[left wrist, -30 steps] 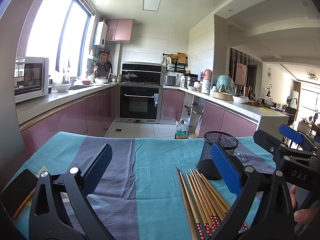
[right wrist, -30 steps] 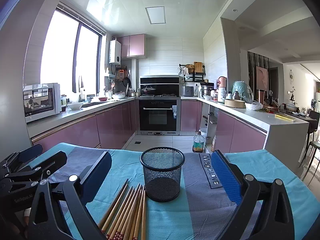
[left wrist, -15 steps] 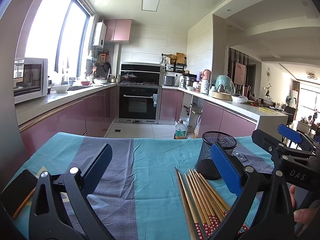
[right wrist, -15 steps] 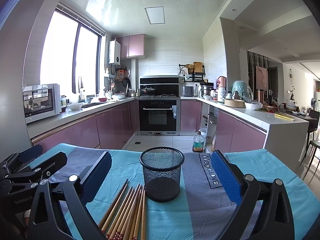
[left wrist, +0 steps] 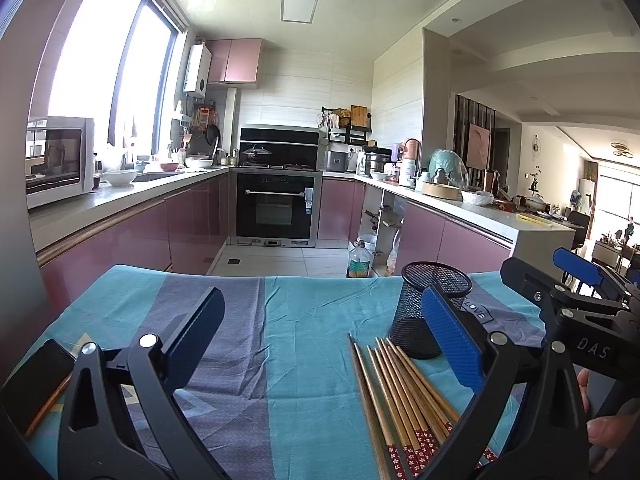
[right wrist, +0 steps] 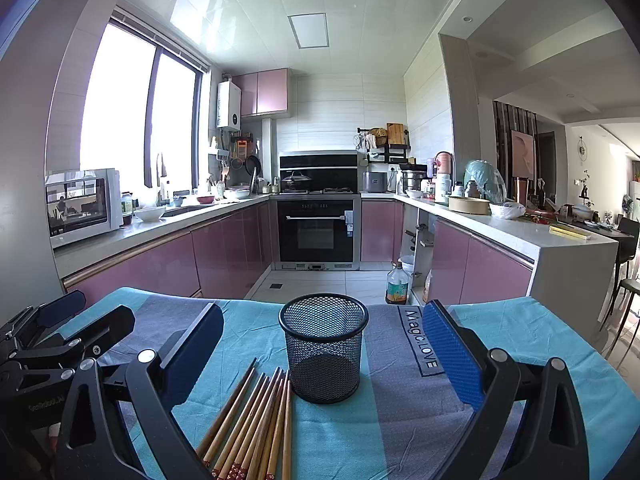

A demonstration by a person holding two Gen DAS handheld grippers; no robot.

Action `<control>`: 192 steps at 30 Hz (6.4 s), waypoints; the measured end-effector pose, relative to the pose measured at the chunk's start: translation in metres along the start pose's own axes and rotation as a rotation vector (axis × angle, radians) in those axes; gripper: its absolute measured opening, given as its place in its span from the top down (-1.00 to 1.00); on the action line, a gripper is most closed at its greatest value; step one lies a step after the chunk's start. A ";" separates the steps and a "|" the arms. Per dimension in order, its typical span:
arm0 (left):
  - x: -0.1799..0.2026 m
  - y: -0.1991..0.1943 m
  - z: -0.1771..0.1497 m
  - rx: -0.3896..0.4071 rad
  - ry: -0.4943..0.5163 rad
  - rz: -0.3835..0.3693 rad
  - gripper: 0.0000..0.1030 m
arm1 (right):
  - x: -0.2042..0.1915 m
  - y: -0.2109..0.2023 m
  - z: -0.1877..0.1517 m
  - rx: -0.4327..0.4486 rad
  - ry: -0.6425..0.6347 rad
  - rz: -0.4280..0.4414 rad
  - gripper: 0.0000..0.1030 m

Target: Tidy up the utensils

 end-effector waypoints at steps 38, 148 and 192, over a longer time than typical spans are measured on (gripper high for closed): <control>0.000 0.001 -0.004 -0.030 0.006 -0.013 -0.89 | -0.001 0.002 -0.002 -0.001 0.004 -0.001 -0.87; 0.051 0.120 0.155 -0.251 -0.025 -0.454 0.86 | 0.078 0.095 0.113 -0.173 0.061 0.343 0.90; 0.031 0.168 0.047 -0.385 0.027 -0.302 0.13 | 0.050 0.105 0.065 -0.299 0.047 0.342 0.04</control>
Point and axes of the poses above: each gripper's, at about its wrist camera, not at the fingertips, and y roughly the way its jaws point, x to its right, z to its top, the point moved 2 cm from there along y, roughly the way its jaws point
